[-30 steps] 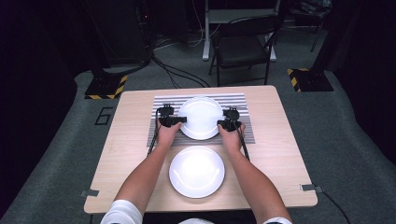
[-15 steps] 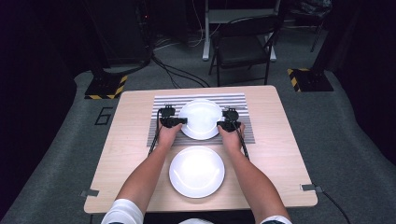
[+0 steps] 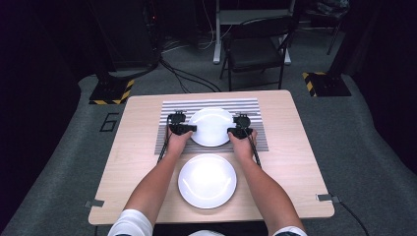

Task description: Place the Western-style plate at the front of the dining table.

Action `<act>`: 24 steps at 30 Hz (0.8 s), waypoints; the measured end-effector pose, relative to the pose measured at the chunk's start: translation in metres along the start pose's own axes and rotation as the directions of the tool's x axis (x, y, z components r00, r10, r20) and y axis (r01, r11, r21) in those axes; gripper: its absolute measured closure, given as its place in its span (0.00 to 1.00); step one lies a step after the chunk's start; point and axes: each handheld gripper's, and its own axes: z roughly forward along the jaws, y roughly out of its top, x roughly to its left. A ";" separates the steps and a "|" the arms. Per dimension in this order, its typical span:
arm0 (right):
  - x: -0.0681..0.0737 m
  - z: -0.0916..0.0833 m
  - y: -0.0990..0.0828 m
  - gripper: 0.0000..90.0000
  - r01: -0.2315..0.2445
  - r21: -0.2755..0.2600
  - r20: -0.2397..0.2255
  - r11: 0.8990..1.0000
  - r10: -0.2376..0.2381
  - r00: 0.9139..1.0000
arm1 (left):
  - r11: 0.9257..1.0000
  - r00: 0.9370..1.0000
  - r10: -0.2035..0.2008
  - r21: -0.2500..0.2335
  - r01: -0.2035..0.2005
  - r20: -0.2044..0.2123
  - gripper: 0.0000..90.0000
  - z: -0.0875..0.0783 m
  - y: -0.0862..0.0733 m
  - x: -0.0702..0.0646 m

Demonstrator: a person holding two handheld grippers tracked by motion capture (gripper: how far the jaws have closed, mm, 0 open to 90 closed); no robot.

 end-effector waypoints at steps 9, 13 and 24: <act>0.004 -0.001 -0.001 0.70 0.066 -0.013 0.048 0.998 -0.066 0.997 | 1.000 1.000 -0.004 -0.008 0.004 0.007 0.62 0.000 -0.001 0.002; 0.004 -0.002 -0.001 0.69 0.082 -0.004 0.050 0.997 -0.081 0.995 | 0.999 0.999 -0.035 -0.014 0.035 0.020 0.62 -0.001 -0.001 0.004; 0.002 -0.007 0.000 0.68 0.060 -0.007 0.031 0.998 -0.060 0.998 | 0.999 0.999 -0.039 -0.034 0.040 0.026 0.61 -0.011 -0.004 0.012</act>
